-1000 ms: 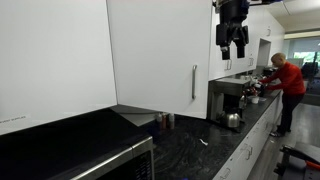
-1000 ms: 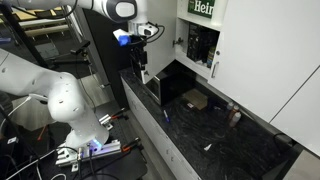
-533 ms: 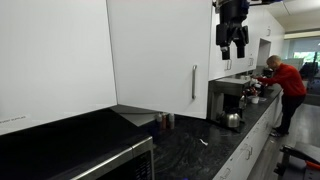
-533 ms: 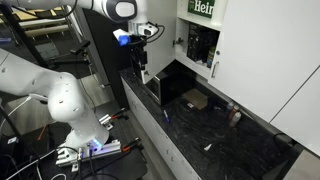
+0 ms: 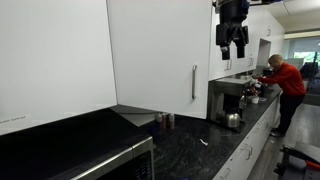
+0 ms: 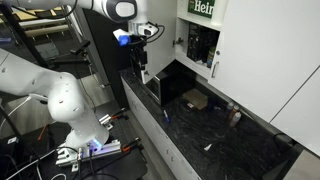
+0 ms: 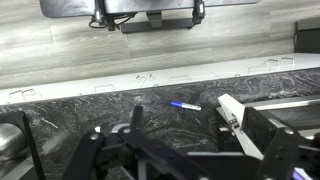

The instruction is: Close the kitchen cabinet

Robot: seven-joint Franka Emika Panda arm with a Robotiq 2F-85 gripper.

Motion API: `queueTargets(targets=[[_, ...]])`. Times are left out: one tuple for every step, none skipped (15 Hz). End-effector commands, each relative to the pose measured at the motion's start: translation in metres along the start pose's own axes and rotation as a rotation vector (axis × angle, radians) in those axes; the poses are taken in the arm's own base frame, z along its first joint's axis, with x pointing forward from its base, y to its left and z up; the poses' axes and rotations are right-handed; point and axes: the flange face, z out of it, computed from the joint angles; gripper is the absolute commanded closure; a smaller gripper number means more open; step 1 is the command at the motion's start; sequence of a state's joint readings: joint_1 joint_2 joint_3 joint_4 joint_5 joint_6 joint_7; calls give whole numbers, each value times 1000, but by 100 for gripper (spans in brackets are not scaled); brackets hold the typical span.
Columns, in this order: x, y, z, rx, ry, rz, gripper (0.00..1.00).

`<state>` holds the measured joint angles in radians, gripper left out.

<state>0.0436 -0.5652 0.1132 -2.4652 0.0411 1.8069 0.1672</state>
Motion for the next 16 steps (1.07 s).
queueTargets(targets=[[-7, 8, -6, 8, 10, -8, 0], [-10, 12, -9, 10, 19, -1, 0], [-15, 17, -12, 12, 31, 7, 0], [-18, 21, -15, 14, 39, 16, 0], [-23, 26, -18, 15, 46, 29, 0], [-28, 30, -21, 17, 52, 38, 0], [-34, 34, -23, 16, 53, 42, 0], [-40, 36, -25, 16, 48, 39, 0], [-48, 38, -26, 15, 41, 35, 0], [-55, 39, -27, 12, 36, 33, 0], [-63, 38, -27, 7, 29, 23, 0], [-70, 37, -27, 4, 26, 11, 0], [-76, 36, -26, -2, 26, 4, 0], [-82, 36, -26, -4, 25, -6, 0], [-87, 35, -25, -9, 28, -15, 0], [-93, 34, -25, -13, 30, -20, 0]])
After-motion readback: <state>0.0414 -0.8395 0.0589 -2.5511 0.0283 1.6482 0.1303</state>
